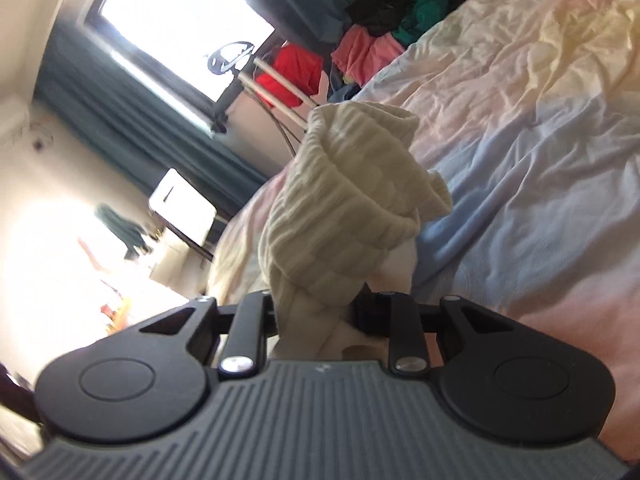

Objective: Fold clothes

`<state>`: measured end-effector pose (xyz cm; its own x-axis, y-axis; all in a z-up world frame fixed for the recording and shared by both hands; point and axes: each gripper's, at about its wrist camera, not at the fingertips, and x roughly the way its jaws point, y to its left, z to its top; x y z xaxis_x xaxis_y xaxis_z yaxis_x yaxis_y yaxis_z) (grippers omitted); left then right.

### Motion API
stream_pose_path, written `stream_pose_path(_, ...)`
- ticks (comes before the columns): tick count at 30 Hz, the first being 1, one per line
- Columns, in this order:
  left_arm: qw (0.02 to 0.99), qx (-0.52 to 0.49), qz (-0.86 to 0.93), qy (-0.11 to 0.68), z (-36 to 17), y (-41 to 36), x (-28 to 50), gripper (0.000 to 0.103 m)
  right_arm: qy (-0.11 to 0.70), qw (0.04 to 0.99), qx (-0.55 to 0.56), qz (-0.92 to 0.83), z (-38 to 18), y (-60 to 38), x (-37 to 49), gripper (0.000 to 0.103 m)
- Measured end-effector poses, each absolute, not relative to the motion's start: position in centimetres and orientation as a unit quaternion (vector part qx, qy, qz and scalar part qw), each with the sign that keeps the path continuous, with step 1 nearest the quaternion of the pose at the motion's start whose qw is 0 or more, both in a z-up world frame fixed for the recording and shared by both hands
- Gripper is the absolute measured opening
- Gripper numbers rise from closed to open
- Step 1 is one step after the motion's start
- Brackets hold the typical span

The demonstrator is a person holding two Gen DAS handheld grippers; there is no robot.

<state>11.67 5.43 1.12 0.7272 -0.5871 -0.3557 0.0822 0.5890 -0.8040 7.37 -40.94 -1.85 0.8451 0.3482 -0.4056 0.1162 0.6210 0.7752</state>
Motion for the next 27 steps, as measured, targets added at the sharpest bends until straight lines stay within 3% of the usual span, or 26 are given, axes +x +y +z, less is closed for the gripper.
stream_pose_path(6, 0.82, -0.39, -0.251, 0.336, 4.9, -6.5, 19.9, 0.044, 0.246, 0.861, 0.445, 0.016, 2.9, -50.4, 8.7, 0.028)
stream_pose_path(16, 0.785, -0.373, -0.316, 0.38, 5.5, -30.7, 37.0, 0.043, 0.255, 0.864, 0.424, -0.096, 8.8, -68.9, 18.6, 0.028)
stream_pose_path(23, 0.803, -0.297, -0.328, 0.399, 0.9, -42.2, 44.2, 0.044, 0.235, 0.847, 0.452, -0.15, 2.4, -76.5, 23.0, 0.028)
stream_pose_path(27, 0.808, -0.278, -0.338, 0.395, -3.6, -43.1, 44.2, 0.044, 0.255, 0.825, 0.474, -0.173, -3.4, -77.4, 23.1, 0.028)
